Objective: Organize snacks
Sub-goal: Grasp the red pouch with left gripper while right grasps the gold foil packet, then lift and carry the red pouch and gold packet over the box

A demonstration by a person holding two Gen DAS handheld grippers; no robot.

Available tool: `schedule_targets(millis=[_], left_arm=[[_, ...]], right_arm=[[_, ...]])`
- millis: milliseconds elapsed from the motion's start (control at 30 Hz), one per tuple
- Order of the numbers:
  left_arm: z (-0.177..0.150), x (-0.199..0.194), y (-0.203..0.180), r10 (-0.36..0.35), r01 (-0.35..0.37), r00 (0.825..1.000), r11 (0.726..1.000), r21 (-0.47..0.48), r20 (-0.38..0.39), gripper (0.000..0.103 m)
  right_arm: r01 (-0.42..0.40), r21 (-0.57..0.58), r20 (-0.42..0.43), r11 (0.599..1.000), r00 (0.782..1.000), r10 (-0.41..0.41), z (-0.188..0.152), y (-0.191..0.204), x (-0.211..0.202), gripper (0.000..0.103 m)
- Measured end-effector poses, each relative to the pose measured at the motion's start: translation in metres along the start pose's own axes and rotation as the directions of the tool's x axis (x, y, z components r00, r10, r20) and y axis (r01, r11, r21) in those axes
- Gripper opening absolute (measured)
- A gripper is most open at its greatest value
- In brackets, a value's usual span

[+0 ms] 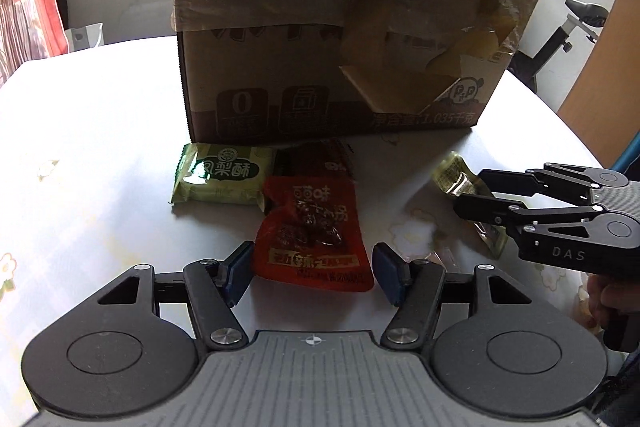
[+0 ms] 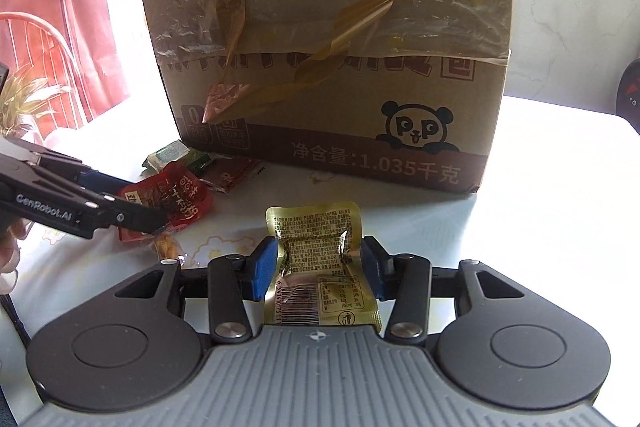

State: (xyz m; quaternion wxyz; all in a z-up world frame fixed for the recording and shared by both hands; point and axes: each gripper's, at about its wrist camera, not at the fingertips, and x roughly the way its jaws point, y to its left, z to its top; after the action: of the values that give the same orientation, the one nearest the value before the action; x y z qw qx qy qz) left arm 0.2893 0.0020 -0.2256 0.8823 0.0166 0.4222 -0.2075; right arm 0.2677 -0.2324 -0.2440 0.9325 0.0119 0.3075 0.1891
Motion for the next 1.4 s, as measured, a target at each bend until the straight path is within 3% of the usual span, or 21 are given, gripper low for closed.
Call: schedule_targets(millis=[333,433,500,567,667,833,1100,1400], left_arm=[[0.021,0.020,0.011,0.060,-0.059,0.998,0.995,-0.079,0.010,0.065],[0.022,0.024,0.002,0.132,-0.129,0.991,0.988,-0.083,0.023,0.052],[0.022,0.024,-0.003,0.156,-0.152,0.987,0.985,-0.087,0.036,0.050],[0.017,0.022,-0.008,0.146,-0.142,0.988,0.987,-0.080,0.048,0.037],[0.011,0.017,-0.015,0.145,-0.140,0.988,0.987,-0.083,0.055,0.033],[0.002,0.005,-0.016,0.107,-0.099,0.989,0.992,-0.076,0.104,0.016],[-0.002,-0.032,-0.014,0.112,-0.098,0.977,0.991,-0.086,0.181,0.014],[0.018,-0.088,-0.012,0.147,-0.129,0.935,0.989,-0.077,0.322,0.014]], right_arm=[[0.000,0.002,-0.001,1.000,1.000,0.000,0.000,-0.001,0.000,0.048],[0.000,0.002,-0.001,1.000,1.000,0.000,0.000,-0.001,0.001,0.049],[0.000,0.003,-0.001,1.000,1.000,0.000,0.000,-0.001,0.001,0.049],[-0.001,0.002,-0.001,1.000,1.000,0.001,0.000,-0.001,0.001,0.049],[-0.001,0.002,0.000,1.000,1.000,0.001,0.000,-0.001,0.001,0.049],[0.002,-0.002,0.002,1.000,1.000,-0.002,-0.001,0.001,0.001,0.049],[0.000,0.011,0.027,1.000,1.000,-0.001,-0.002,0.002,-0.007,0.046],[-0.020,0.014,0.121,1.000,0.993,0.018,0.012,0.007,-0.044,0.046]])
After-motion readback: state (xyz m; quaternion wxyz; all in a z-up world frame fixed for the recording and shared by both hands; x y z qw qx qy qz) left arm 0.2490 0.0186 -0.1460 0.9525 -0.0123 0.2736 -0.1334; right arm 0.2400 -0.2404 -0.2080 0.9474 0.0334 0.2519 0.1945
